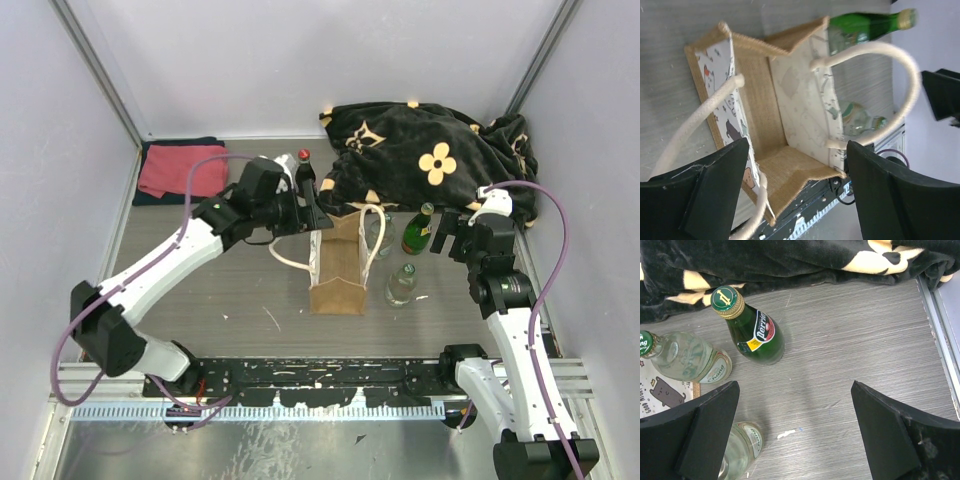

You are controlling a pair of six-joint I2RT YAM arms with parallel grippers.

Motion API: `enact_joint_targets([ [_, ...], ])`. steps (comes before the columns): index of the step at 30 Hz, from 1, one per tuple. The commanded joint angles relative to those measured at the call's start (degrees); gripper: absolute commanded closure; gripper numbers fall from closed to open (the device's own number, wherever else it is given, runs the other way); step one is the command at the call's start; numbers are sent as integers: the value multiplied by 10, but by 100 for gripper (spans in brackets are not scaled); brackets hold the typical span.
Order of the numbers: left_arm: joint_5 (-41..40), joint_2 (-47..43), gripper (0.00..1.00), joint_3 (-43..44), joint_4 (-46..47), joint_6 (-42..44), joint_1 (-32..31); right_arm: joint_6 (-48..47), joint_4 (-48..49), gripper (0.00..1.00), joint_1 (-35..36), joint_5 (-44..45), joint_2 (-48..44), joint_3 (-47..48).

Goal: Place the beverage into the canvas bag

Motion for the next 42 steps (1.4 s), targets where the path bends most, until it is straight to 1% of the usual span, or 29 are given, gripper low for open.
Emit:
enact_joint_targets([
  [1, -41, -56, 14, 40, -26, 48, -1, -6, 27, 0, -2, 2, -7, 14],
  [4, -59, -76, 13, 40, -24, 63, -1, -7, 25, 0, -2, 1, -6, 16],
  [7, -119, -93, 13, 22, 23, 123, -1, -7, 25, 0, -2, 1, -9, 13],
  [8, -139, -94, 13, 8, 54, 158, -1, -6, 25, 0, -2, 1, -9, 11],
  [9, -163, -96, 9, -12, 96, 190, -1, -6, 26, 0, -3, 1, -10, 9],
  [11, -200, -91, 7, -53, 179, 245, 2, -5, 28, 0, -2, 0, -9, 5],
  [12, -207, -87, 7, -71, 231, 271, 5, -5, 29, 0, -2, 0, -7, 4],
  [15, -230, -72, 6, -116, 339, 340, 6, -6, 33, 0, -2, 0, -1, 1],
  [17, -242, -56, 5, -130, 392, 378, 6, -6, 39, 0, -2, 0, 4, -1],
  [21, -252, -20, 2, -132, 460, 430, 7, 1, 48, 0, -2, -1, 11, -7],
  [25, -246, 12, 2, -130, 497, 439, 7, 6, 51, 0, -2, -2, 14, -10],
  [33, -249, 73, 2, -99, 507, 411, 20, 1, 43, 0, -2, 6, 8, -5],
  [37, -248, 99, 2, -88, 529, 410, 30, 0, 43, 0, -3, 6, 10, -5],
  [42, -248, 134, 2, -64, 535, 410, 41, -1, 42, 0, -2, 7, 13, -8],
])
